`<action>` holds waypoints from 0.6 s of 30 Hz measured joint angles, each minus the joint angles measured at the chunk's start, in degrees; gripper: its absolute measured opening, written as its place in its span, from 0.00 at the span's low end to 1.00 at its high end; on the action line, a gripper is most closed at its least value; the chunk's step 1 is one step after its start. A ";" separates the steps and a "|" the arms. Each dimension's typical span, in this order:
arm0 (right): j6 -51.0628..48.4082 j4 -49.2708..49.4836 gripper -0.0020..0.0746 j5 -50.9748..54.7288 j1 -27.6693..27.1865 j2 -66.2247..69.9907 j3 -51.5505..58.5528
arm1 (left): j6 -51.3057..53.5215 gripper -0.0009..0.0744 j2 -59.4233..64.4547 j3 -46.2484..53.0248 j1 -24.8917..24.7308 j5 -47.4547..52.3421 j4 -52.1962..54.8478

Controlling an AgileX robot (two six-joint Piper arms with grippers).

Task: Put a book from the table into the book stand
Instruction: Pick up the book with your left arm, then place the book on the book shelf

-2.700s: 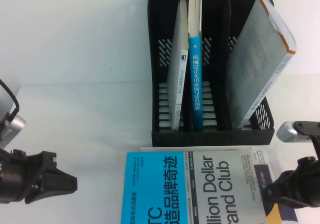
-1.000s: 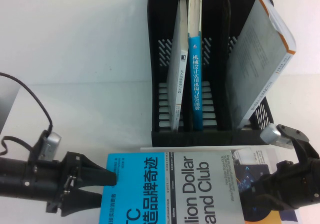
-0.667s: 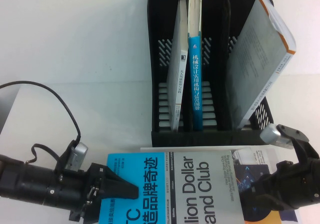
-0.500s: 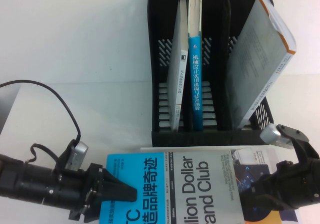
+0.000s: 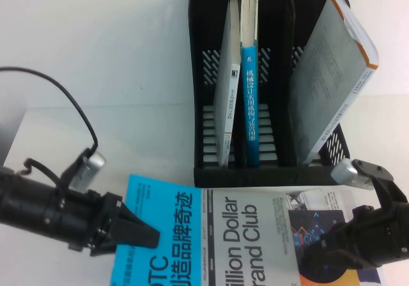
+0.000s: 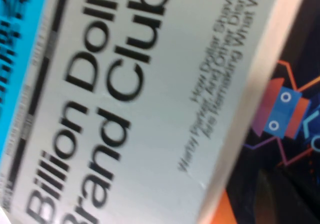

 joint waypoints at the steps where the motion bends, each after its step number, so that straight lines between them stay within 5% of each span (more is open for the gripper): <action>1: 0.00 0.02 0.02 0.00 0.00 0.00 0.00 | -1.53 0.26 -1.84 -0.76 0.00 -0.12 1.21; 9: 0.00 0.02 0.02 0.00 0.00 0.00 0.00 | -15.82 0.25 -15.91 -11.81 0.00 -0.12 10.26; 18: 0.00 0.02 0.02 0.33 0.00 0.00 0.00 | -39.80 0.25 -21.78 -36.53 -3.47 2.94 25.37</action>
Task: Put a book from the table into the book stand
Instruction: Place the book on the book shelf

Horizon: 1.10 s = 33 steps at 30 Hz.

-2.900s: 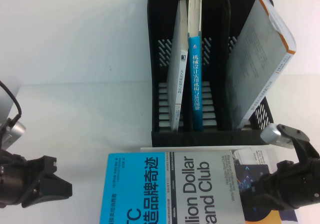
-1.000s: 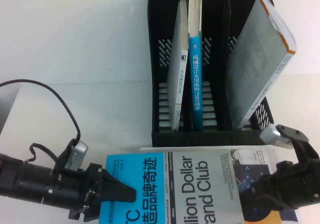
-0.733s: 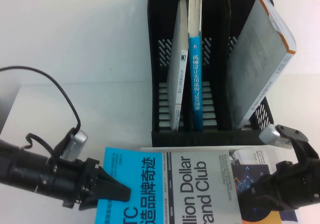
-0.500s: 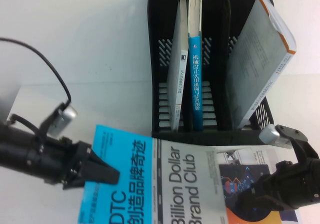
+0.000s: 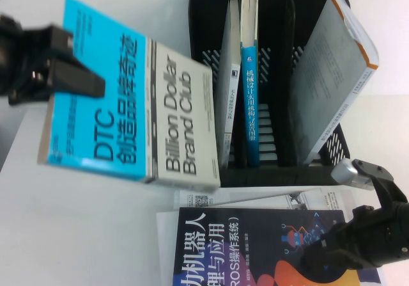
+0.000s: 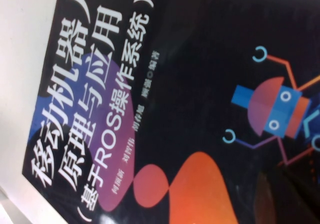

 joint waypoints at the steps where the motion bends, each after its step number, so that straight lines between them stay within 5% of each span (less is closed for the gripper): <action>1: 0.00 0.00 0.02 0.00 0.00 0.00 0.00 | -3.27 0.25 0.21 -3.14 -1.44 0.50 2.30; 7: 0.13 0.20 0.02 0.65 0.00 0.04 0.00 | -21.10 0.25 4.34 -19.87 -12.94 1.68 20.35; 14: 0.75 0.33 0.02 1.42 0.00 0.34 0.00 | -29.68 0.25 13.59 -33.11 -22.81 1.68 31.33; 33: 0.86 0.33 0.02 2.40 0.00 0.47 0.00 | -31.60 0.25 24.72 -40.20 -25.82 1.68 41.18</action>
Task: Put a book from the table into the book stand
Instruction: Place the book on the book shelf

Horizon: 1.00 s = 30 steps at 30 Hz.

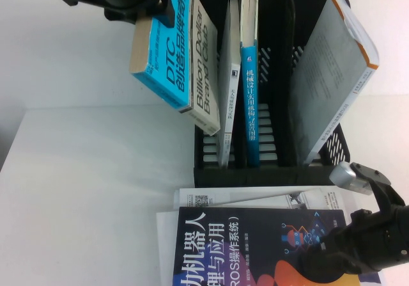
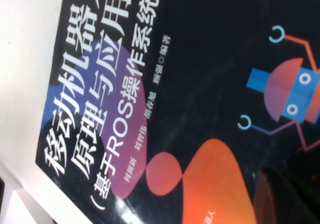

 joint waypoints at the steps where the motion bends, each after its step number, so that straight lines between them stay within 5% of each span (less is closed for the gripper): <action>1: 0.00 0.00 0.02 0.00 0.00 0.00 0.00 | 0.00 0.25 0.56 0.00 0.00 0.00 0.23; 21: 0.13 0.00 0.02 -0.11 0.00 0.00 0.00 | 7.35 0.26 14.37 -6.40 -0.13 0.00 0.24; 27: 0.13 0.00 0.02 -0.11 0.00 0.00 0.00 | 4.64 0.58 12.84 -7.22 -0.13 -2.84 1.30; 30: 0.13 0.00 0.02 0.00 0.00 0.00 -0.11 | 3.27 0.63 11.17 -8.01 -0.13 -2.71 2.34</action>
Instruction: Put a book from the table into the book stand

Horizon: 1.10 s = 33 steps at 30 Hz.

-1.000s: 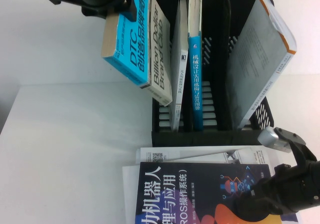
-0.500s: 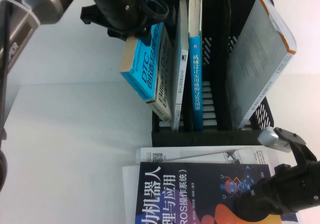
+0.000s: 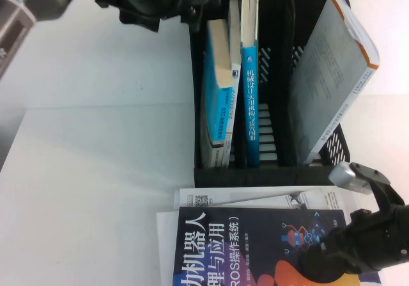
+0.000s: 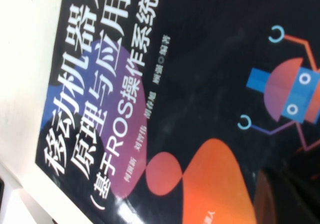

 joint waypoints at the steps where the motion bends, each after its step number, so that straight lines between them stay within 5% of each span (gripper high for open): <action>1: 0.00 -0.38 0.02 0.51 0.00 0.00 -0.29 | 0.00 0.60 -0.77 -0.13 0.00 0.36 0.12; 7: 4.99 -12.13 0.02 7.11 0.22 -3.13 -6.68 | 2.44 0.15 -7.66 -0.73 0.00 2.36 -0.33; 9: 9.95 -17.82 0.02 7.69 0.29 -6.54 -9.94 | 3.80 0.07 -10.63 -0.77 0.00 2.49 -1.90; 20: 48.27 -58.84 0.02 5.77 0.29 -36.44 -19.53 | 10.57 0.01 -27.21 3.83 0.00 2.62 -11.84; 25: 61.40 -72.73 0.02 7.86 0.29 -49.60 -16.35 | 14.16 0.01 -35.76 18.43 0.00 0.92 -14.89; 33: 67.55 -75.52 0.02 8.66 0.29 -66.97 -4.24 | 17.18 0.01 -51.53 50.26 0.00 -13.75 -18.96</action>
